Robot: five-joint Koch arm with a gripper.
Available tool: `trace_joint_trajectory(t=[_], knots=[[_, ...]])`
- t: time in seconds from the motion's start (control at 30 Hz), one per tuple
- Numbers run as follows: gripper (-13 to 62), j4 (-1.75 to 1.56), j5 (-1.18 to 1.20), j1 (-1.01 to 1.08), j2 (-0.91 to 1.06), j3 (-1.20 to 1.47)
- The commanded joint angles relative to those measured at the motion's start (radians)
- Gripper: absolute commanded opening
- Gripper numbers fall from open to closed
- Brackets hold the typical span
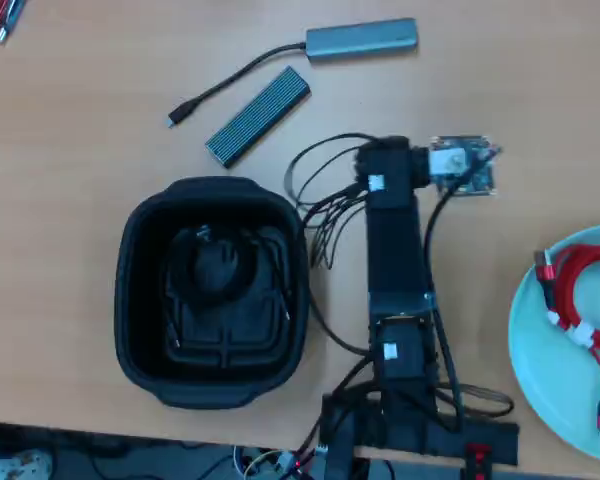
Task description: Put a black charging cable in a black bowl and put a red charging cable in a green bowl
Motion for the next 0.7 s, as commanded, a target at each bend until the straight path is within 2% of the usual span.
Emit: trace_joint_trajectory(t=[0.0,0.2,0.37,0.6,0.67], knots=[[32.9,0.046,0.038,-0.032,0.046,-0.002],[10.3,0.028,0.063,-0.052,0.110,0.132],[-6.7,-0.201,0.067,-0.081,0.250,0.423],[-7.9,-0.798,0.075,-0.060,0.730,1.098],[-7.9,-0.957,0.074,-0.025,0.815,1.282]])
